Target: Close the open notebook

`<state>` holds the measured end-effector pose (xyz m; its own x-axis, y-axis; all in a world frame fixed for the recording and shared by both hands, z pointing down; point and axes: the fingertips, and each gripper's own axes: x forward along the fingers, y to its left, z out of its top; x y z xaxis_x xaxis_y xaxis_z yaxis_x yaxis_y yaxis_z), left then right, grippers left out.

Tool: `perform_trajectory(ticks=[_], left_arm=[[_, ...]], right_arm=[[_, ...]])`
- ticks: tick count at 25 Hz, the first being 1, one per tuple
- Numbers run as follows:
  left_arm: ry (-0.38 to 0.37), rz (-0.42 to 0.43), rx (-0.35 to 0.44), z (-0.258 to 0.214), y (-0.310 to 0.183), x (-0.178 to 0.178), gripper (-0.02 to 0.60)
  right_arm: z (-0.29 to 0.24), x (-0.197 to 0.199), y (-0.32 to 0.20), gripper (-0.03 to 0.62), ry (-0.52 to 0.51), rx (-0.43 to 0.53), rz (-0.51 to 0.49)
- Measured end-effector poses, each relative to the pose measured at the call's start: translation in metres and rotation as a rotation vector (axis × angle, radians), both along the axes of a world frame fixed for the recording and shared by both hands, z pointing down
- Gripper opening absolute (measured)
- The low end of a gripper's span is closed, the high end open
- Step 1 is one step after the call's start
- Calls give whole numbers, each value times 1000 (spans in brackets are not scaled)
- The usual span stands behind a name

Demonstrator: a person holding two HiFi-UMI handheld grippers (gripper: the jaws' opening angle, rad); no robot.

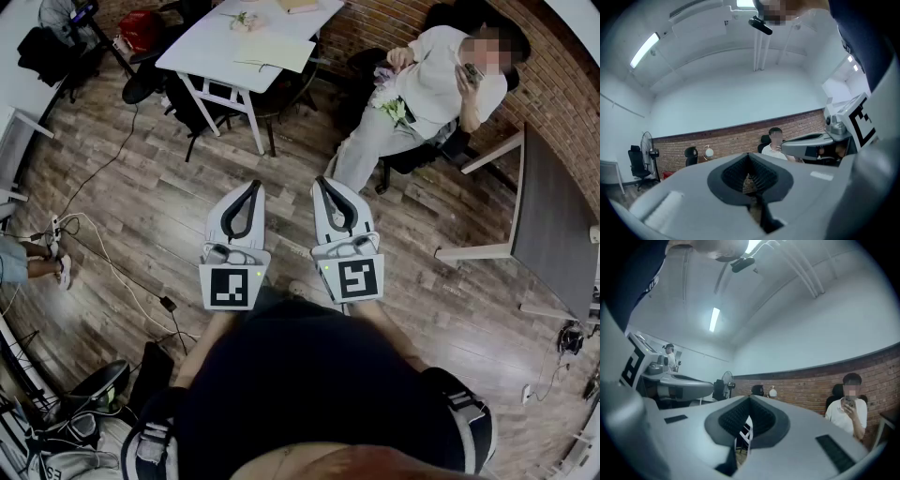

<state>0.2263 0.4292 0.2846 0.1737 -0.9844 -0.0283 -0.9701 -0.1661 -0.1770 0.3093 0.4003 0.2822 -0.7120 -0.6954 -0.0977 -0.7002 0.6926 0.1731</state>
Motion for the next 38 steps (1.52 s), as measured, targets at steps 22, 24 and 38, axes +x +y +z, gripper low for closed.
perform_trajectory(ticks=[22, 24, 38], left_arm=[[15, -38, 64, -10, 27, -15, 6], [28, -41, 63, -10, 14, -29, 6], [34, 1, 47, -19, -112, -147, 6]], right_arm=[[-10, -1, 20, 14, -44, 3, -6], [-11, -14, 9, 14, -48, 0, -14], [-22, -124, -108, 41, -52, 1, 25]])
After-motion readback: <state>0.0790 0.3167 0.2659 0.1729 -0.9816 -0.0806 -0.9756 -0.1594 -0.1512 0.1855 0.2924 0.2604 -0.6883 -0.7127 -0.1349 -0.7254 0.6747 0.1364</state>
